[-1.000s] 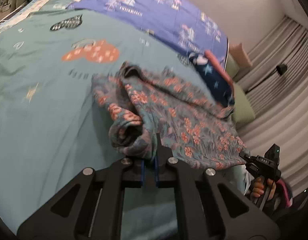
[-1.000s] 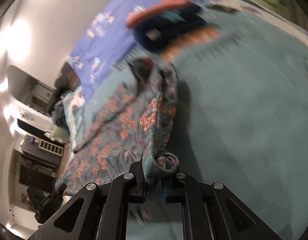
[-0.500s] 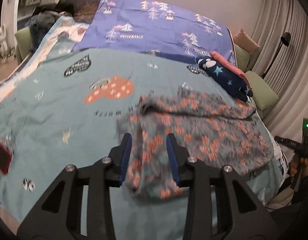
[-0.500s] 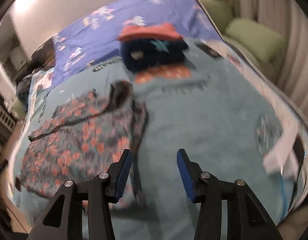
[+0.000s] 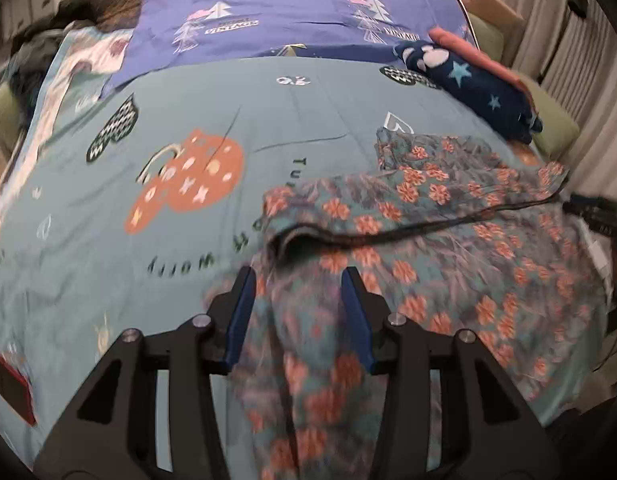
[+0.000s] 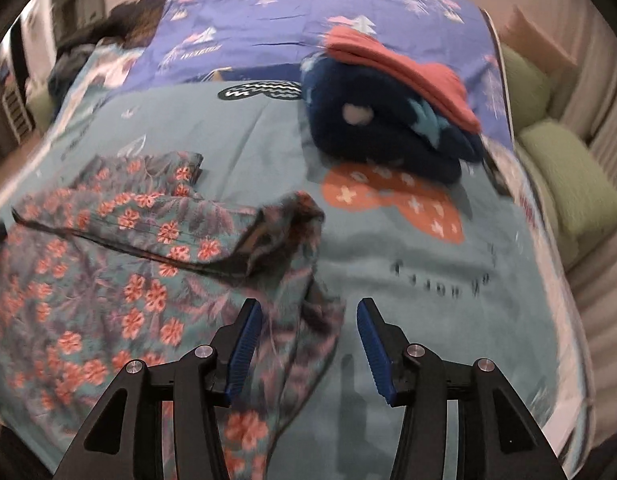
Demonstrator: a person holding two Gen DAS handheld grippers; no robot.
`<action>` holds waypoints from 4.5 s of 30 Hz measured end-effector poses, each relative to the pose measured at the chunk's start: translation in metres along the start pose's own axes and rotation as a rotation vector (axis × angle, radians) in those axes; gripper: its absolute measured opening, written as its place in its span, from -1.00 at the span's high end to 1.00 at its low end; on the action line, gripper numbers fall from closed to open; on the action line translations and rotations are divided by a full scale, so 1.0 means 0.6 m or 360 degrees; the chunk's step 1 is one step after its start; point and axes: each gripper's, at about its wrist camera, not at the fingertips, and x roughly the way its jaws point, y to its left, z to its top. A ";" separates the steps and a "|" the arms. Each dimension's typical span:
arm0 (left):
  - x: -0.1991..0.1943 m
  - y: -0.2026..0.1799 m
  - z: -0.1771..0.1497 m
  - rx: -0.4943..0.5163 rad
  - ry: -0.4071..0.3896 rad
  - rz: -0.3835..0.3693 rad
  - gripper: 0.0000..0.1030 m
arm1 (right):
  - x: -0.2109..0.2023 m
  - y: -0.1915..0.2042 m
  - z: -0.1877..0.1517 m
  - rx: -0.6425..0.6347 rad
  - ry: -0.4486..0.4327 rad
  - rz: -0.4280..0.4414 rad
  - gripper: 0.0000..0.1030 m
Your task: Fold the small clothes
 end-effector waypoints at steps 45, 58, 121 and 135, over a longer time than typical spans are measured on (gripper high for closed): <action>0.049 0.079 0.113 -0.0332 -0.0341 -0.0300 0.92 | 0.079 -0.143 0.097 0.0673 -0.0152 0.0719 0.93; 0.036 0.109 0.057 -0.0442 -0.0231 -0.0154 0.08 | 0.027 -0.142 0.006 0.0766 -0.0077 0.0548 0.56; -0.078 0.055 -0.228 -0.0195 -0.0069 -0.0445 0.54 | -0.127 0.039 -0.203 0.0190 0.0036 0.0567 0.49; -0.144 0.058 -0.228 -0.0216 -0.0250 -0.0237 -0.08 | -0.196 0.181 -0.150 -0.0113 -0.0096 0.0412 0.22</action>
